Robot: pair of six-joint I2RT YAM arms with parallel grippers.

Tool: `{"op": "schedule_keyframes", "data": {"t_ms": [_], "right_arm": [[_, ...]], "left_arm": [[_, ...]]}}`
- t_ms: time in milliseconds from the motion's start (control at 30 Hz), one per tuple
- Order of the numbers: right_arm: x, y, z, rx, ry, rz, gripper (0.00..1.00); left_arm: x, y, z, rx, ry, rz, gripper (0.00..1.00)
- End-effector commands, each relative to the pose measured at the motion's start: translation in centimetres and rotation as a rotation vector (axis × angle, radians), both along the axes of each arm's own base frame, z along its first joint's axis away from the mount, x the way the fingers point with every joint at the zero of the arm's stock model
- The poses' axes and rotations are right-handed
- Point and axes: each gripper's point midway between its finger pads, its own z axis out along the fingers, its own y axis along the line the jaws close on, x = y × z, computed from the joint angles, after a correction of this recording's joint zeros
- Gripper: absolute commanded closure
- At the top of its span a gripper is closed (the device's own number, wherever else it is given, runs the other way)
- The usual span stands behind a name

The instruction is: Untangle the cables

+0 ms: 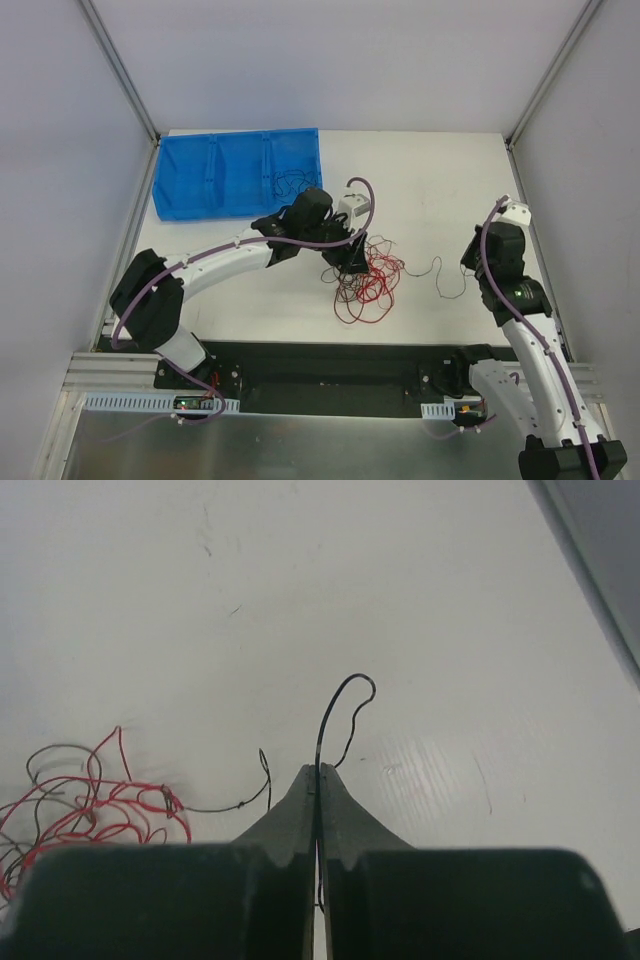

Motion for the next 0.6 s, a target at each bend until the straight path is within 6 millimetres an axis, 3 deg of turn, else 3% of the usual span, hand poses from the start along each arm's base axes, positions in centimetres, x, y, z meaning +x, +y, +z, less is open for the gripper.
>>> {"op": "schedule_keyframes", "data": {"t_ms": [0,100,200,267,367,567], "right_arm": [[-0.9,2.6,0.9,0.096,-0.017,0.128,0.99],[-1.1,3.7,1.5,0.13,-0.008,0.184,0.97],[-1.3,4.0,1.4,0.146,0.013,0.194,0.94],[-1.4,3.7,1.2,0.15,0.023,0.164,0.88],[-1.5,2.9,-0.3,0.131,0.079,0.11,0.87],[-1.7,3.5,-2.3,0.143,0.139,0.135,0.85]], "left_arm": [[0.0,1.4,3.0,0.001,-0.08,-0.003,0.41],[0.1,1.9,3.9,-0.001,-0.113,0.012,0.59],[0.7,2.0,4.2,0.01,-0.12,0.046,0.62],[1.0,2.1,3.8,0.029,-0.107,0.069,0.54],[1.9,2.2,2.4,0.07,-0.088,0.126,0.35],[6.0,1.6,0.9,0.168,-0.218,0.148,0.24]]}}
